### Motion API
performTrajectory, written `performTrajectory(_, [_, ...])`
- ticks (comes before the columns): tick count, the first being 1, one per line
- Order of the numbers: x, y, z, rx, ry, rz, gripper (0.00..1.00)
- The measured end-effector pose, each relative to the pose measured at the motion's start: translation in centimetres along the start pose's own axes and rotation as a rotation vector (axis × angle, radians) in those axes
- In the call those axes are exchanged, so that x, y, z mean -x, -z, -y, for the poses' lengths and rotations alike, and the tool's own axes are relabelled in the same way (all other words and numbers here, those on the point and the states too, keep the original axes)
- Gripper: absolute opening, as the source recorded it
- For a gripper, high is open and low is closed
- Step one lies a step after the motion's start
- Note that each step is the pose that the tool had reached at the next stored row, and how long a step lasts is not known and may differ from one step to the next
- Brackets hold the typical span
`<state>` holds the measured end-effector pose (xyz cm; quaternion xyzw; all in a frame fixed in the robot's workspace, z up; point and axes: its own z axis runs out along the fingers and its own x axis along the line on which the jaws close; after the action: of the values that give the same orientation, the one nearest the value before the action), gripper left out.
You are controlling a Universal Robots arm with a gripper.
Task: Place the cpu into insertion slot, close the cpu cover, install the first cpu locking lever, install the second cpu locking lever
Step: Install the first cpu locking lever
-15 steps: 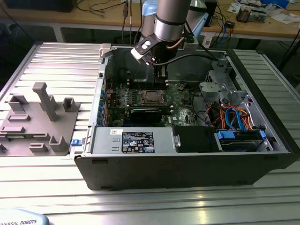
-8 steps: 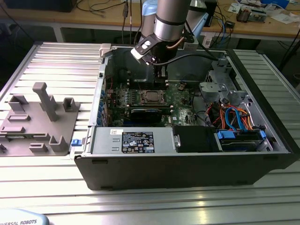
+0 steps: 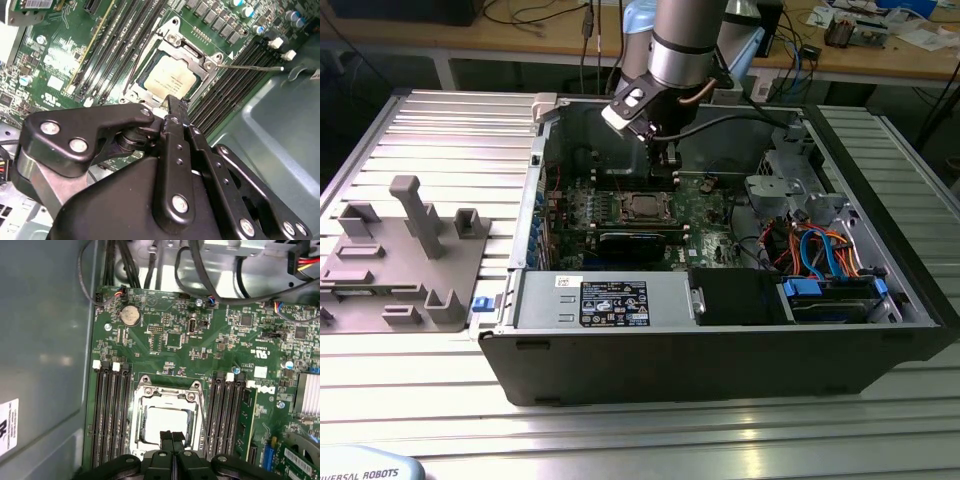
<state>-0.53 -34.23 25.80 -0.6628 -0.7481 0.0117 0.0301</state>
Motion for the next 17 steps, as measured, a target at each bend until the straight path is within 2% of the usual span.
performTrajectory(4, [0.0, 0.0, 0.0, -0.0023, 0.08, 0.0046, 0.11])
performTrajectory(17, [0.0, 0.0, 0.0, -0.0065, 0.218, 0.0126, 0.11])
